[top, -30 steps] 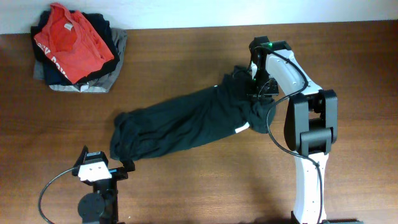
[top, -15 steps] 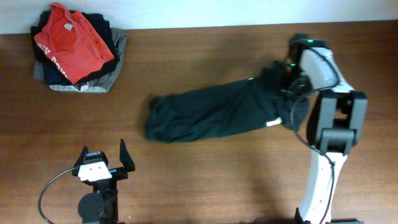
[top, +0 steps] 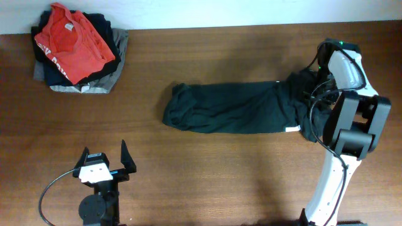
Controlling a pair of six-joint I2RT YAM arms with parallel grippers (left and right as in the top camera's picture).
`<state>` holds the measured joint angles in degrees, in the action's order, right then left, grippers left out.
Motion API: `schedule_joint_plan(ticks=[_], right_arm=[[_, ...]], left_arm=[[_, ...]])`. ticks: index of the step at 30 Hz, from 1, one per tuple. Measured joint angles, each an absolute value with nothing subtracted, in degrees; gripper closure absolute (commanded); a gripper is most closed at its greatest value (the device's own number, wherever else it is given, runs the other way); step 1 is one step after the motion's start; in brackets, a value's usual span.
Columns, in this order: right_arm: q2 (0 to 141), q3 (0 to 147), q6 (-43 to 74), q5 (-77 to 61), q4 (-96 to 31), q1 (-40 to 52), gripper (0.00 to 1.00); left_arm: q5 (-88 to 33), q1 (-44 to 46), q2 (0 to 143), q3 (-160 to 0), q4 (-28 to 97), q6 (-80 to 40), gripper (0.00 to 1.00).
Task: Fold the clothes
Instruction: 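Grasp the shirt's right end and stretch it rightward with right gripper, then reach the left gripper to the shirt's left end and grasp it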
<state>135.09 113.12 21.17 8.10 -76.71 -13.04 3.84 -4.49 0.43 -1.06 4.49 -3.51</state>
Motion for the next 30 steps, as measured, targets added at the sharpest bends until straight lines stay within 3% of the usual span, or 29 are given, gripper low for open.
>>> schedule_joint_plan(ticks=[13,30], right_arm=[[119.83,116.92,19.2,-10.74,-77.49,-11.27,0.01],[121.03,113.32,19.2,-13.67,-69.76,1.67,0.01]], left_arm=[[3.86,-4.49,0.43,-1.06,4.49,-3.51,0.01],[3.84,-4.49,0.43,-1.06,4.51,-3.51,0.01]])
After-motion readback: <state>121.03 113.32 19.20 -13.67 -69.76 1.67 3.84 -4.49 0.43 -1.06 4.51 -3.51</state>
